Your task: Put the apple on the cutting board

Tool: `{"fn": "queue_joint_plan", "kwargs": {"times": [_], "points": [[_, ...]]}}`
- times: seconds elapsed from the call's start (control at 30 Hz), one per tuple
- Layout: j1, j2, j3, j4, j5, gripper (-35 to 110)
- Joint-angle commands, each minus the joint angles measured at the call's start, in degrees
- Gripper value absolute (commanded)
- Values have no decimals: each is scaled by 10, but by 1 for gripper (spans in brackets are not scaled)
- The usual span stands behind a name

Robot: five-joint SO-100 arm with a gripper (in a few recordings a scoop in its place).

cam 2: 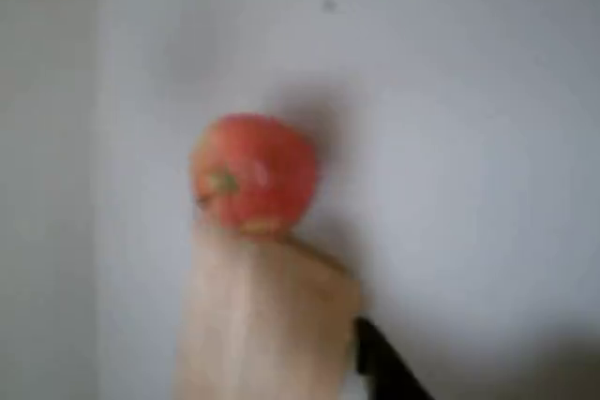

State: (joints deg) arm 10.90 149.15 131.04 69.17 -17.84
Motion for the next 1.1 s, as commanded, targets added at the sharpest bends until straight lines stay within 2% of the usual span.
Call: {"fn": "queue_joint_plan", "kwargs": {"times": [0.0, 0.23, 0.53, 1.07], "points": [[8, -207, -236, 69, -31, 62], [-31, -484, -475, 206, -38, 67], [-42, -786, -741, 325, -20, 72], [-41, -974, -887, 338, -18, 72]]}}
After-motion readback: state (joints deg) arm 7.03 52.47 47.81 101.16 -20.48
